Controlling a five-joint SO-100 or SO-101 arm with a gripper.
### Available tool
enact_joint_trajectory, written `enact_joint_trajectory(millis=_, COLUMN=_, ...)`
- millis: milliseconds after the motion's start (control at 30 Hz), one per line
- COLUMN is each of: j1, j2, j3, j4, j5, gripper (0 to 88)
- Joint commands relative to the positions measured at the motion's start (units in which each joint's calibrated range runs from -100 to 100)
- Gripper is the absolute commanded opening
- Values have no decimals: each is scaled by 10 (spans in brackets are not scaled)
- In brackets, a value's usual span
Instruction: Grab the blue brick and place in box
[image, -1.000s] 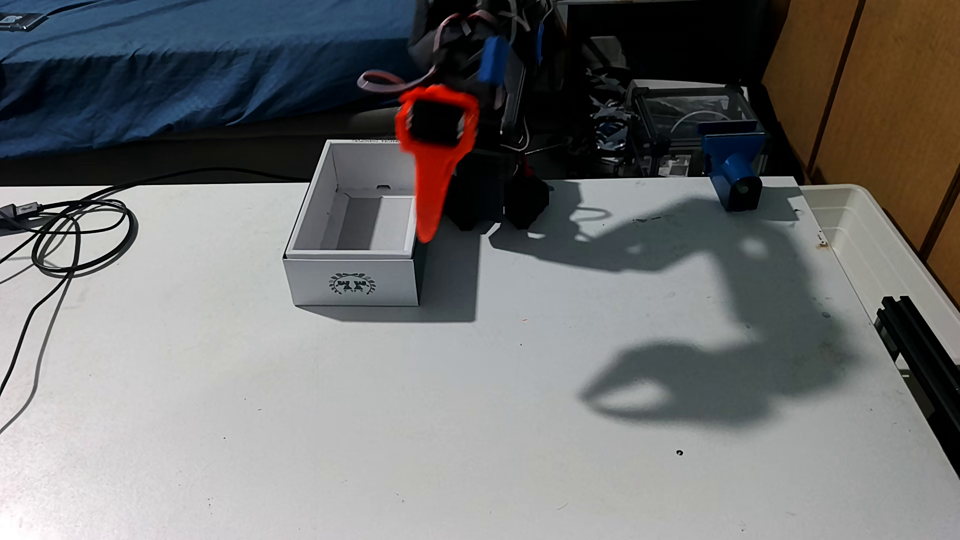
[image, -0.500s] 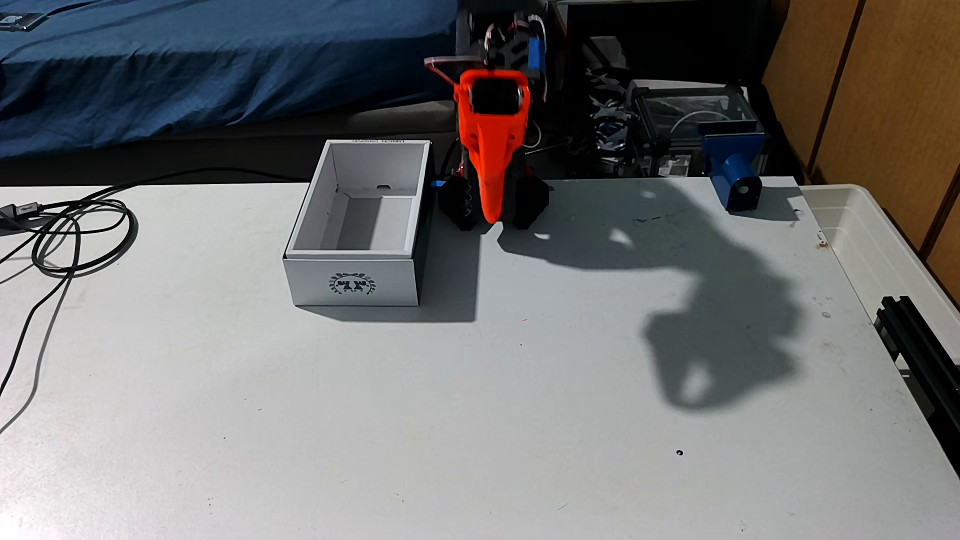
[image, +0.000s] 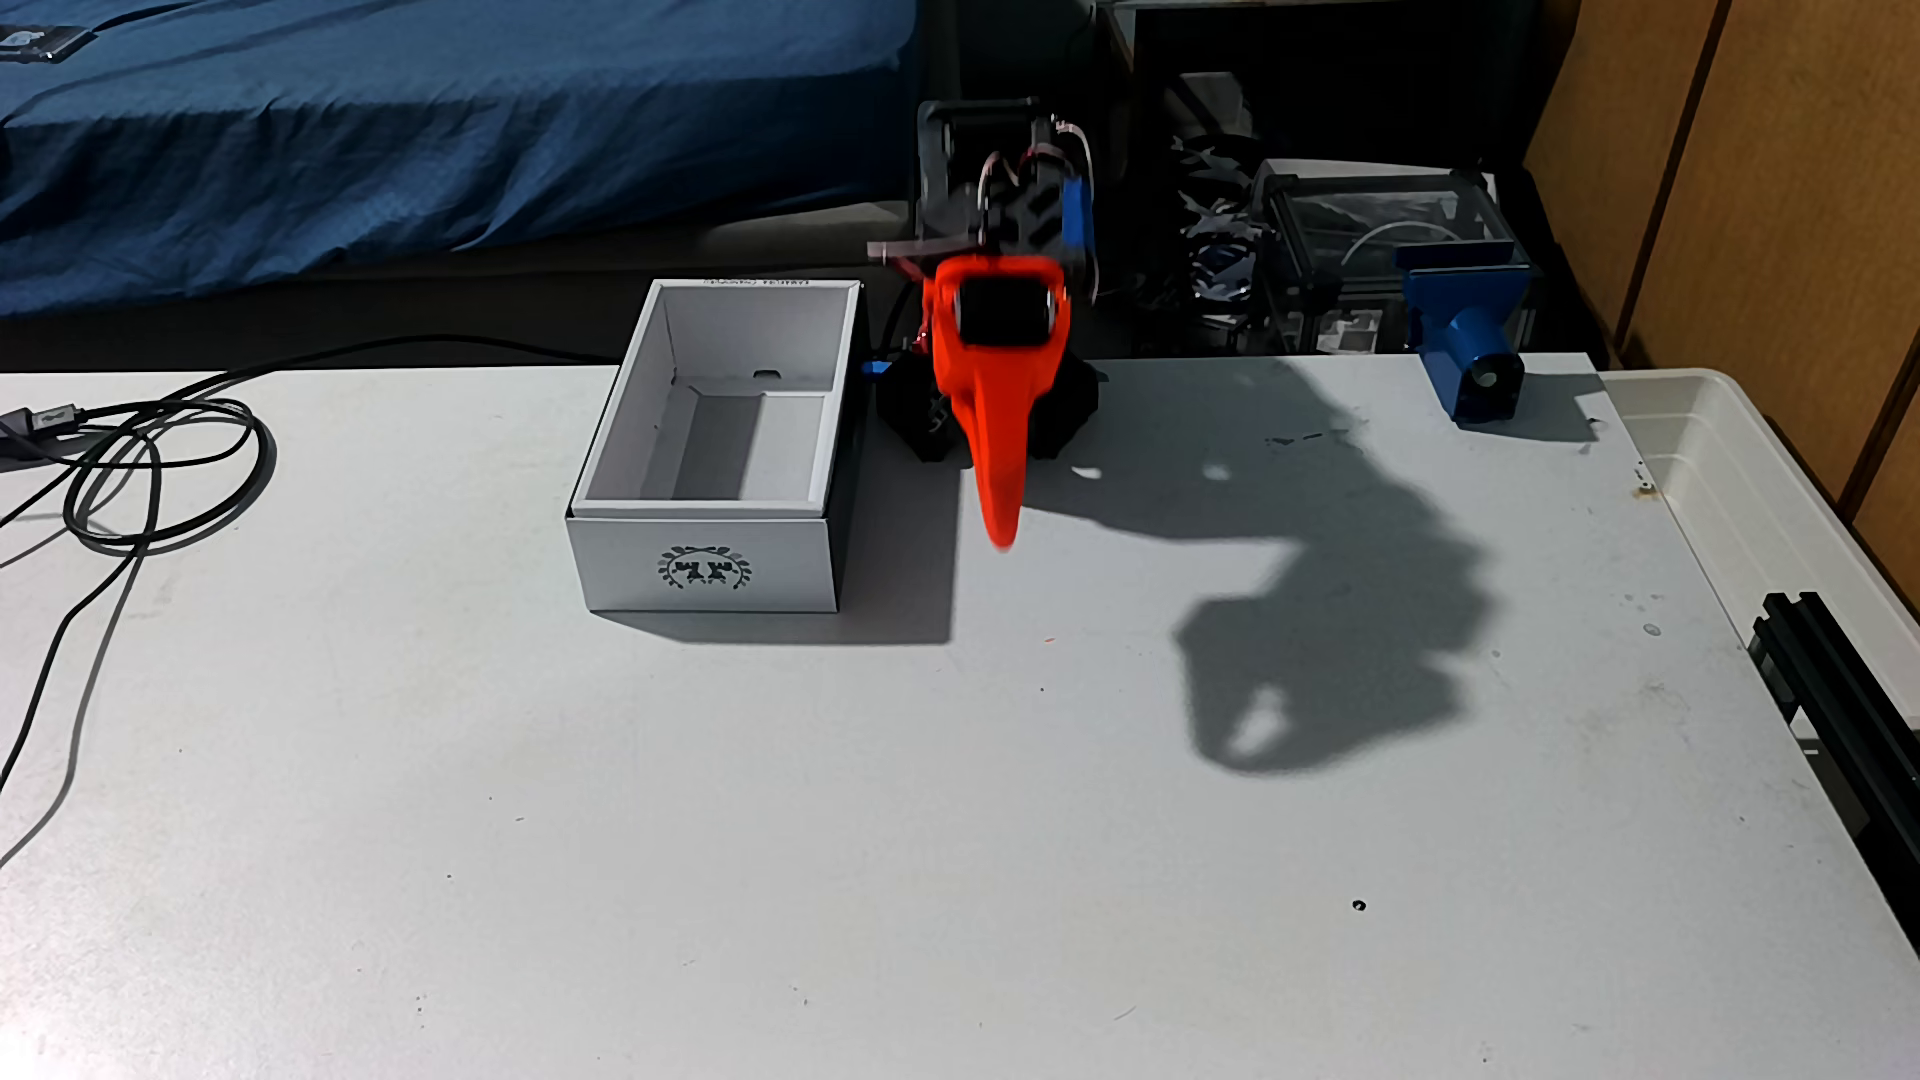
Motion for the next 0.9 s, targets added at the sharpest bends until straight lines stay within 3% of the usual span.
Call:
enact_joint_trajectory(millis=0, j1=1, j2=-7, j3=27, j4=0, j5=-2, gripper=10)
enact_joint_trajectory(millis=867, j1=0, j2=-7, j3=26, j4=46, j5=1, gripper=9)
